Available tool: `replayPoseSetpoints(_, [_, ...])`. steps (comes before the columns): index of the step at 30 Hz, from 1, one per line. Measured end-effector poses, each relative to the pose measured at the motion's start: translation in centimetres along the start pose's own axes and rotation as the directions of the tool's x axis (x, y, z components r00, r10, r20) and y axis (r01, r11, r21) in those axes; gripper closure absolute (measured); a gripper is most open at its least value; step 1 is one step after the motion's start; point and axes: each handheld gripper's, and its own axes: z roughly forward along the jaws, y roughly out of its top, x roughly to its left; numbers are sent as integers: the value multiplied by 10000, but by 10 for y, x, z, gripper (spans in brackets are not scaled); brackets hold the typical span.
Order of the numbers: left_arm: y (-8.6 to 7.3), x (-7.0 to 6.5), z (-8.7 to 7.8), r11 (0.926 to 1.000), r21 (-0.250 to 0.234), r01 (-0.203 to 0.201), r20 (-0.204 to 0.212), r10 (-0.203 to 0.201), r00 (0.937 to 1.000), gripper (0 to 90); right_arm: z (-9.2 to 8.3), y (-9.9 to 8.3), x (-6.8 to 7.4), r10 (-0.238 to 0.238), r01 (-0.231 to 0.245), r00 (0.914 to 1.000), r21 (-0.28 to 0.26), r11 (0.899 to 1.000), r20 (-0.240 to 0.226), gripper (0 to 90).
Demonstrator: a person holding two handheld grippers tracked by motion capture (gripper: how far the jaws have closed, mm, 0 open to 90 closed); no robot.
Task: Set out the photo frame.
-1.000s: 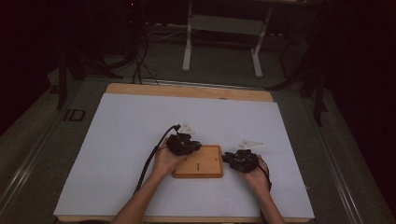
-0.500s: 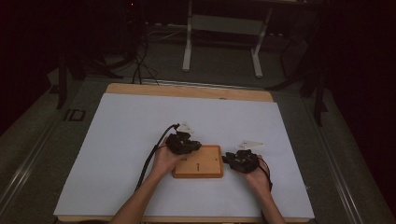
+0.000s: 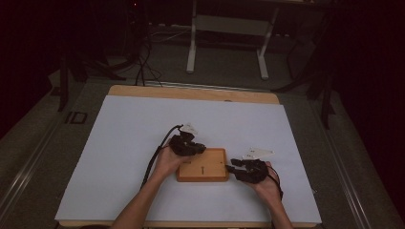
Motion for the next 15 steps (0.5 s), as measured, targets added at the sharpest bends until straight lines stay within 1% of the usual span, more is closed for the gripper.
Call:
replayPoseSetpoints(3, [1, 1, 0, 10000, 34, 81, 83, -81, 9999, 838, -2, -1, 5, -82, 82, 9998, 0, 10000, -184, 561])
replayPoseSetpoints(5, [2, 2, 0, 9998, 66, 161, 132, -162, 9998, 838, -2, -2, 8, -203, 203, 9993, 1, 9998, -330, 520])
replayPoseSetpoints(8, [3, 4, 0, 9998, 147, 150, 223, -154, 9996, 839, -2, -4, 15, -563, 565, 9972, 31, 9984, -493, 454])
replayPoseSetpoints(9, [3, 4, 1, 9997, 166, 156, 237, -160, 9996, 839, -1, -4, 17, -694, 700, 9964, 102, 9975, -496, 428])
replayPoseSetpoints(14, [4, 6, 1, 9993, 214, 295, 339, -303, 9990, 840, 5, -7, 22, -833, 859, 9945, 398, 9955, -637, 355])
replayPoseSetpoints(15, [4, 7, 1, 9993, 227, 306, 384, -315, 9988, 840, 6, -7, 22, -857, 888, 9942, 458, 9950, -646, 329])
